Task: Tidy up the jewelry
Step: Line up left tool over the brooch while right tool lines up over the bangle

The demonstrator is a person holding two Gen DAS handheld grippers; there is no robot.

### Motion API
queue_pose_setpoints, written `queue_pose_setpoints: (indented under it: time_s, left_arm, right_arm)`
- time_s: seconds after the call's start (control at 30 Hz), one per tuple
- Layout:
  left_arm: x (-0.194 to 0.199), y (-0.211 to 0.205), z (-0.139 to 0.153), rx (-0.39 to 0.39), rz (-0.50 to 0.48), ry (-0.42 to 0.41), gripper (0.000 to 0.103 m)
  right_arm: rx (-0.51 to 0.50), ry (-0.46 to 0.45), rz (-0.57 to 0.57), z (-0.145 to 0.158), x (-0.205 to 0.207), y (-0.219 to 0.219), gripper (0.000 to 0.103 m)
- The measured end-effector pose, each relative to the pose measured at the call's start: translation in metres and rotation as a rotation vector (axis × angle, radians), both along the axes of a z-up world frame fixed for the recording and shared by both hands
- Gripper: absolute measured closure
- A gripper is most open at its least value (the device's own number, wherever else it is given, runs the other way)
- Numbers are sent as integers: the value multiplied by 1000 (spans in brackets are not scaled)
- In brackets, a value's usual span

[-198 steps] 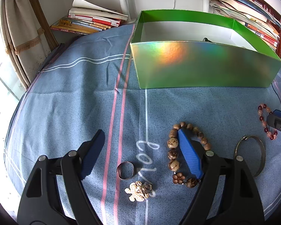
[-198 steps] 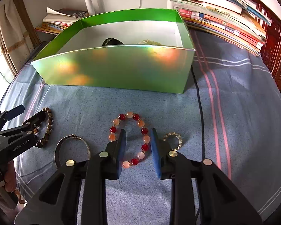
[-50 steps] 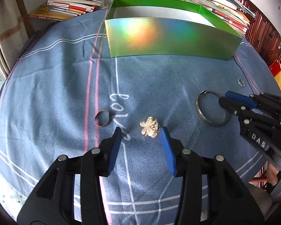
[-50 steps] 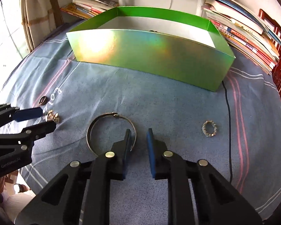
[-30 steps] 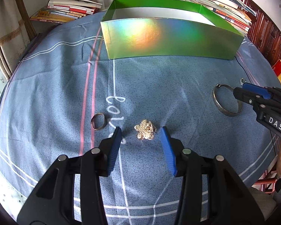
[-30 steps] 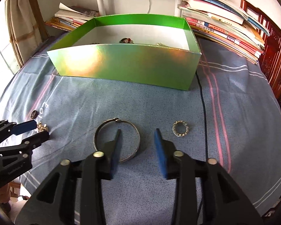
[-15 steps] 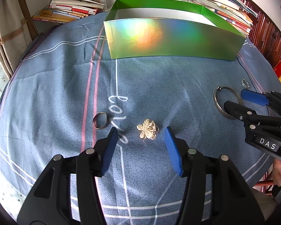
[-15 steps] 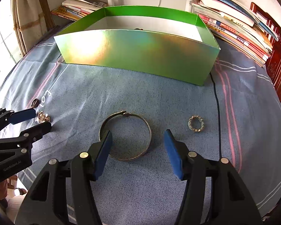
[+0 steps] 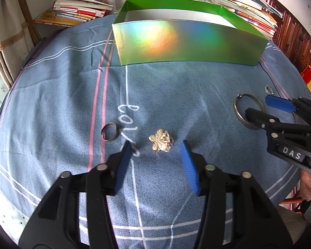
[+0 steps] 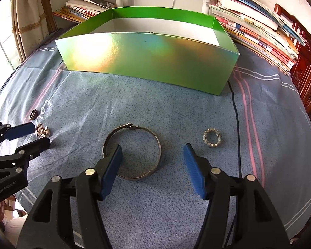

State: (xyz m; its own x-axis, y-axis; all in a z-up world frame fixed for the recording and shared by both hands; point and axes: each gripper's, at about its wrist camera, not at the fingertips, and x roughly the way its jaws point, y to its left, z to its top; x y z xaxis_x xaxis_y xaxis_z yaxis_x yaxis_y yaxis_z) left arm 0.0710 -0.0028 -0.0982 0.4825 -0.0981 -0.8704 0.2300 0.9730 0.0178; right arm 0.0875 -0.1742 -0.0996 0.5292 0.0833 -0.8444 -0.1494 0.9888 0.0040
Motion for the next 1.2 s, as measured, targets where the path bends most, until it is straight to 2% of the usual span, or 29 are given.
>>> queue_pose_setpoints:
  time_s: [0.1,0.47,0.9,1.2]
  left_arm:
    - [-1,-4,0,-5,-10,-7,68]
    - [15,-23,-1,-14,-20,-17,68]
    - [12,-24,-2,-14,-26,-18,58]
    - [7,-26,-2,-15,-31,-20,57]
  right_arm:
    - [2,-3,-1,0,0,-1,41]
    - [7,-5,-3,-1,-1,-1,40]
    - [7,-6,-6,-2,-1,-3,38]
    - [8,-8,-9,-2,-1,-3,36]
